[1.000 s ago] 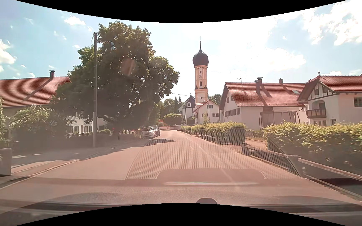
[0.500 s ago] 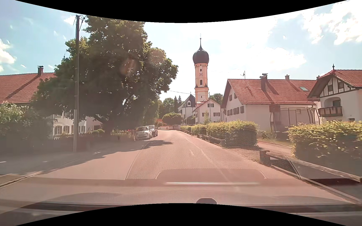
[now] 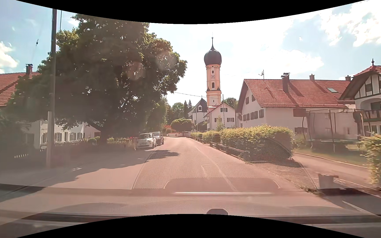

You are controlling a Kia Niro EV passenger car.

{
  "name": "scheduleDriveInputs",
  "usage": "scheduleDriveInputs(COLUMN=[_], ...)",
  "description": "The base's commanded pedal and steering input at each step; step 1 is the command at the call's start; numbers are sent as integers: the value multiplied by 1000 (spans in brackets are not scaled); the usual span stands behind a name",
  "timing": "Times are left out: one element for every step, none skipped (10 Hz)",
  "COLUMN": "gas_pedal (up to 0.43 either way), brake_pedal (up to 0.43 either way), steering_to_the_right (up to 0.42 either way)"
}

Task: Follow the waypoints while adhering to traffic rules and regulations

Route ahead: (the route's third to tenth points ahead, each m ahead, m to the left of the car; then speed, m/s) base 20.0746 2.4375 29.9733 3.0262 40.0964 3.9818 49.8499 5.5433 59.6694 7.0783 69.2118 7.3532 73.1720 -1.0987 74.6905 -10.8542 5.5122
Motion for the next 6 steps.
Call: scheduleDriveInputs(gas_pedal=[150, 150, 150, 150, 150, 150], brake_pedal=[0, 0, 0, 0, 0, 0], steering_to_the_right=[-15, -16, -17, -17, -18, -21])
